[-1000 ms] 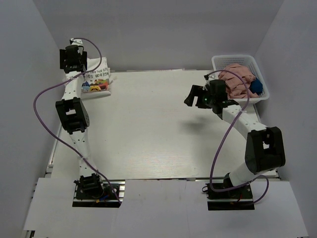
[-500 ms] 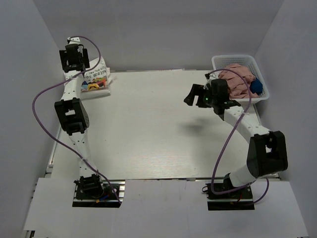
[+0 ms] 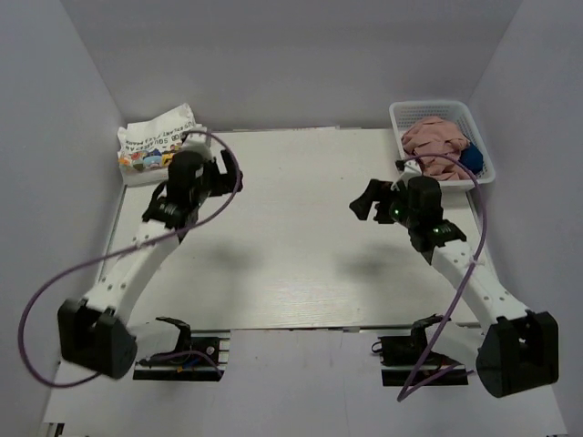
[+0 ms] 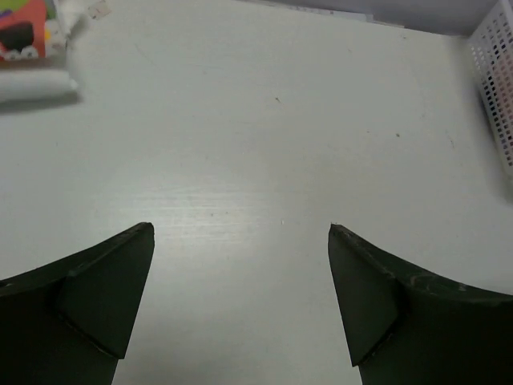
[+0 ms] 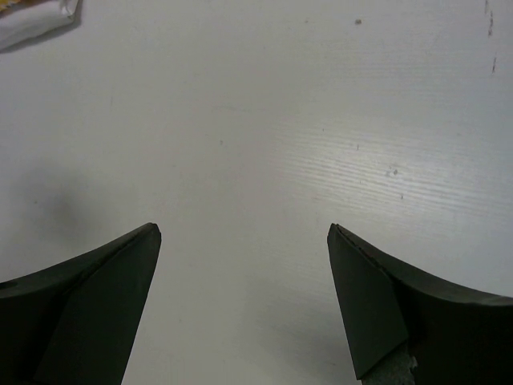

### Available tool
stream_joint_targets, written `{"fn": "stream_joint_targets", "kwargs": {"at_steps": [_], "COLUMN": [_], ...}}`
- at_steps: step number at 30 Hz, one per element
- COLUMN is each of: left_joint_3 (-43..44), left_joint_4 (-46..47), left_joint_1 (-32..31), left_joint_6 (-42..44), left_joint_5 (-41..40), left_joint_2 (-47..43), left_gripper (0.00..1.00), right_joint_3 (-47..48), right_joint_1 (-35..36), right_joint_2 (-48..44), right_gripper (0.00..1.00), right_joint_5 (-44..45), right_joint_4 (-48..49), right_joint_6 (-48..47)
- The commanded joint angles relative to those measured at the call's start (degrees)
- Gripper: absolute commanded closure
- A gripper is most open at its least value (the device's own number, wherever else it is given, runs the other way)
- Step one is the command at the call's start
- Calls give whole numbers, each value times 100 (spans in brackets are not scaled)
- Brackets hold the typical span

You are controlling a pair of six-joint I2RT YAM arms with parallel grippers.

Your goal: Fold and stack the t-shirts

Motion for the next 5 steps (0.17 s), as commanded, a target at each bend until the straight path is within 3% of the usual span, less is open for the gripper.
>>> {"fn": "stream_joint_targets", "kwargs": {"at_steps": [1, 5], "left_joint_3": [-1019, -704], "left_joint_4": [271, -608], "left_joint_1": [34, -133], "left_joint_6": [-937, -1043], "left_joint_5": [-284, -505], "left_joint_2": [-759, -743], "left_gripper": [1, 1], "right_joint_3": [-468, -856], "right_joint_1": [-4, -4], "right_joint_2": [-597, -1117], "right_gripper": [10, 10], "right_joint_5": [275, 224], "right_joint_4": [60, 6], "right_joint_6": [159, 265]}}
